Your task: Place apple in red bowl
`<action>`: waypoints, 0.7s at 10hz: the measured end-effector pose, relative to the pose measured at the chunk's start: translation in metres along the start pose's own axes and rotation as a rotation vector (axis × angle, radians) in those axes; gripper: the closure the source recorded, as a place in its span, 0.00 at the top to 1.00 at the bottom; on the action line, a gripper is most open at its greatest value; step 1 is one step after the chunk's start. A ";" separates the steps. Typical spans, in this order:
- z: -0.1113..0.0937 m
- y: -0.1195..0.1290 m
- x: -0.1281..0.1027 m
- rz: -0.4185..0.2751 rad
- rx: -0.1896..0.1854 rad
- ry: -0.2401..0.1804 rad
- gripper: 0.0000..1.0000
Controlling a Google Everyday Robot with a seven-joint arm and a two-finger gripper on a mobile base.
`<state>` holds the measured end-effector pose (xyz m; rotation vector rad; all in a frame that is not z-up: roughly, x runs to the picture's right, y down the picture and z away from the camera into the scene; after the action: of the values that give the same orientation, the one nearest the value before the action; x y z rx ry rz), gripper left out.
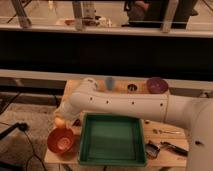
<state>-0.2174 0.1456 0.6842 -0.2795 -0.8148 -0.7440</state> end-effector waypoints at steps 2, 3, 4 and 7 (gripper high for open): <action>0.005 0.003 -0.017 0.003 -0.012 -0.031 0.02; 0.005 0.002 -0.021 0.004 -0.013 -0.035 0.02; 0.006 0.002 -0.025 0.003 -0.014 -0.039 0.02; 0.005 -0.002 -0.033 -0.008 -0.009 -0.039 0.02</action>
<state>-0.2369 0.1629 0.6627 -0.2993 -0.8508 -0.7518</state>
